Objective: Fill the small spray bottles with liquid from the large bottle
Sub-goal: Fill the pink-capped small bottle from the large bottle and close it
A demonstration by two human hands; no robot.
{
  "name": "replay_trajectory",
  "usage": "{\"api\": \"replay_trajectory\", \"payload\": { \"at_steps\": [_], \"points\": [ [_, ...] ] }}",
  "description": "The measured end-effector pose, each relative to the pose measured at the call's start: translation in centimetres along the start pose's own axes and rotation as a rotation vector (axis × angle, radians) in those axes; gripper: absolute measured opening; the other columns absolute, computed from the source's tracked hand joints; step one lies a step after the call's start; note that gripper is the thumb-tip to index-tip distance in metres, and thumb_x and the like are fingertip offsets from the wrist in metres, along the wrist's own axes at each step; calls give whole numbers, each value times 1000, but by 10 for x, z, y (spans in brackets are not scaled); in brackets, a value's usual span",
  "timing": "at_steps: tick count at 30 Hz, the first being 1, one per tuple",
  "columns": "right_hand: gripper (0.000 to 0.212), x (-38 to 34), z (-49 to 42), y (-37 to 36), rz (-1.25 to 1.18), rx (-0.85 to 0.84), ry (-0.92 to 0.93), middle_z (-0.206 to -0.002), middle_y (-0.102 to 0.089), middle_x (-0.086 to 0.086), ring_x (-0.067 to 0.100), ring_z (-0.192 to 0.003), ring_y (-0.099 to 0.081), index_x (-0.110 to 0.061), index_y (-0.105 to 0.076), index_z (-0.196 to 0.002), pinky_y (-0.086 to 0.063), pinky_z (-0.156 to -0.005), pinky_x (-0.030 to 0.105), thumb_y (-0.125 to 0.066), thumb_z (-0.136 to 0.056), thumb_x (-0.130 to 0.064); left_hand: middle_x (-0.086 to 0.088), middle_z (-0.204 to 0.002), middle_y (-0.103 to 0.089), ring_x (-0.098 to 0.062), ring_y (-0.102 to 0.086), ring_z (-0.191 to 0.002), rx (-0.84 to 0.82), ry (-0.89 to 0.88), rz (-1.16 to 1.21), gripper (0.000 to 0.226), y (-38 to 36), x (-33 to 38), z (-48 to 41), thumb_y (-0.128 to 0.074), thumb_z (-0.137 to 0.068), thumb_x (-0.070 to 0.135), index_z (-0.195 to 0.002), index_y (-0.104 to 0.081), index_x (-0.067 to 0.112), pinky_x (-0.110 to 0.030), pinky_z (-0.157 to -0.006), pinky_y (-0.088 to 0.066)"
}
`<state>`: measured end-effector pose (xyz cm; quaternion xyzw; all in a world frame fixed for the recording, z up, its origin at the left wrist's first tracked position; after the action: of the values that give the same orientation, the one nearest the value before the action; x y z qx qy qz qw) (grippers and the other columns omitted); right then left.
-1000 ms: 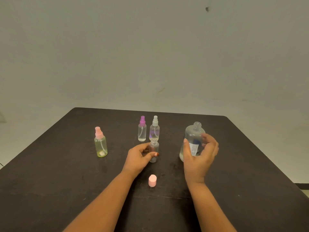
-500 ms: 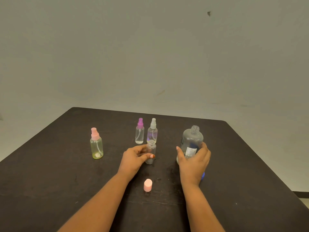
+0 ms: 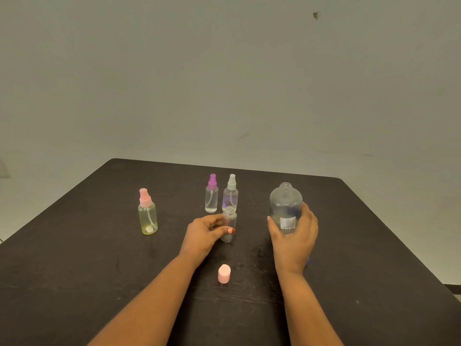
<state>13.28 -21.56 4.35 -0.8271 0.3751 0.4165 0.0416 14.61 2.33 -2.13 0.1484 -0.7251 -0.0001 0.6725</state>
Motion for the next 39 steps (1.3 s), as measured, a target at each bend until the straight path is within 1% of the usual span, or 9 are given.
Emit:
{"api": "replay_trajectory", "payload": {
  "at_steps": [4,8,11,13,17,21,26,29,39],
  "points": [
    [71,-10,0,-5,97,-24,114,-121,-56,12,27,-111,-49,-6,-49,-128,-38,-91,27,-83,-66,-16,4,-103,-69,1,-62,-94,1,7,29,37,1,1,0,-74,-76,10,-110,-61,17,-4,-70,-47],
    [71,-18,2,-9,148,-53,220,-120,-57,11,25,-111,-47,-8,-51,-128,-46,-90,33,-83,-65,-10,3,-103,-70,-4,-65,-96,-5,10,22,35,1,-1,-1,-76,-75,13,-107,-61,17,-17,-84,-50],
    [72,-23,4,-12,190,-66,298,-119,-57,11,24,-111,-47,-10,-53,-128,-49,-90,47,-83,-63,-8,4,-102,-70,-5,-65,-97,-9,7,27,35,0,-1,-1,-76,-75,13,-107,-61,18,-15,-82,-49],
    [72,-25,5,-13,220,-72,332,-117,-58,10,25,-110,-50,-11,-54,-127,-46,-93,48,-83,-61,-6,3,-103,-70,-4,-65,-97,-14,4,28,37,-1,-1,-1,-75,-75,14,-109,-62,17,-14,-80,-48],
    [75,-25,8,-16,278,-88,359,-117,-58,7,26,-110,-52,-17,-54,-127,-43,-94,53,-83,-59,-6,3,-104,-70,-4,-64,-97,-18,4,29,38,-1,-1,0,-75,-75,13,-110,-61,16,-13,-79,-49],
    [79,-30,10,-17,321,-104,373,-119,-57,4,22,-114,-43,-20,-54,-127,-38,-98,57,-82,-55,-1,3,-103,-70,-4,-65,-96,-18,2,36,36,-1,0,0,-76,-74,14,-107,-62,17,-16,-85,-49],
    [78,-32,10,-20,378,-115,367,-121,-59,3,21,-117,-41,-23,-56,-127,-31,-103,59,-80,-57,-1,3,-103,-70,-5,-65,-96,-21,0,36,36,0,-1,-1,-77,-73,16,-106,-63,18,-17,-85,-49],
    [78,-33,11,-22,381,-131,363,-121,-59,2,20,-118,-39,-25,-56,-127,-32,-101,62,-79,-57,0,3,-102,-71,-6,-65,-96,-17,1,30,34,0,-1,-1,-77,-73,16,-104,-63,18,-22,-90,-50],
    [74,-41,12,-21,396,-112,404,-119,-60,2,22,-117,-39,-25,-59,-124,-33,-97,63,-76,-57,3,1,-100,-71,-8,-66,-97,-22,8,55,34,-1,-4,-2,-79,-70,16,-100,-65,18,-24,-90,-50]
  ]
}}
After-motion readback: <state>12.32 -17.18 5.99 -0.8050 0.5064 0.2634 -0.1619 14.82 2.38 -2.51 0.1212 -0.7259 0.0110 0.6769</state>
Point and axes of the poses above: each hand's wrist, its own z-axis away from the middle knuckle, its own y-axis out of the back of the hand, x = y × z, the point moved 10 cm from there along -z, towards the middle knuckle
